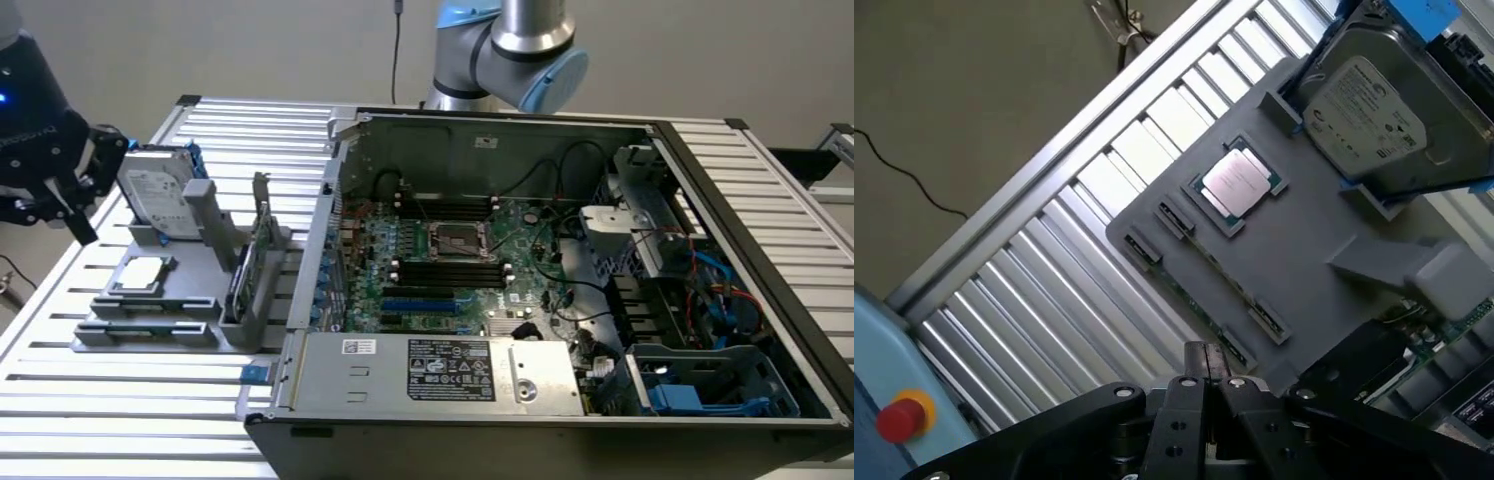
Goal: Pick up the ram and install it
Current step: 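Pick up the ram and move it above insertion slot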
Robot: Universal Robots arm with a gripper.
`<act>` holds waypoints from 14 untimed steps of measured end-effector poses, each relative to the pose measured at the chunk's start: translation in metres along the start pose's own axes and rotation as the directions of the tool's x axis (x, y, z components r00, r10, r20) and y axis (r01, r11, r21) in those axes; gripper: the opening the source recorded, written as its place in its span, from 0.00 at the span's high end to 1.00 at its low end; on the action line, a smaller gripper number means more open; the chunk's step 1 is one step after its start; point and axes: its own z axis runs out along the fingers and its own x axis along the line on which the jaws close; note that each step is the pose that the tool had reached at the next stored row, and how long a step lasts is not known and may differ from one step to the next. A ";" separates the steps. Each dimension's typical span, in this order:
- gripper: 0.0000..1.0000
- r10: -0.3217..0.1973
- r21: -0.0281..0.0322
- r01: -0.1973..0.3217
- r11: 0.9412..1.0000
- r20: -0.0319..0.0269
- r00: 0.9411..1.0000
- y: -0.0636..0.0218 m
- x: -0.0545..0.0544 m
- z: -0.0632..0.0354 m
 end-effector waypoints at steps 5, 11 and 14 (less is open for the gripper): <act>0.89 -0.090 0.005 0.090 0.996 -0.003 0.996 -0.0001 0.000 0.0033; 0.89 -0.197 0.010 0.197 0.980 -0.007 0.980 -0.0002 0.000 0.0074; 0.89 -0.251 0.014 0.251 0.968 -0.009 0.968 -0.0003 0.000 0.0098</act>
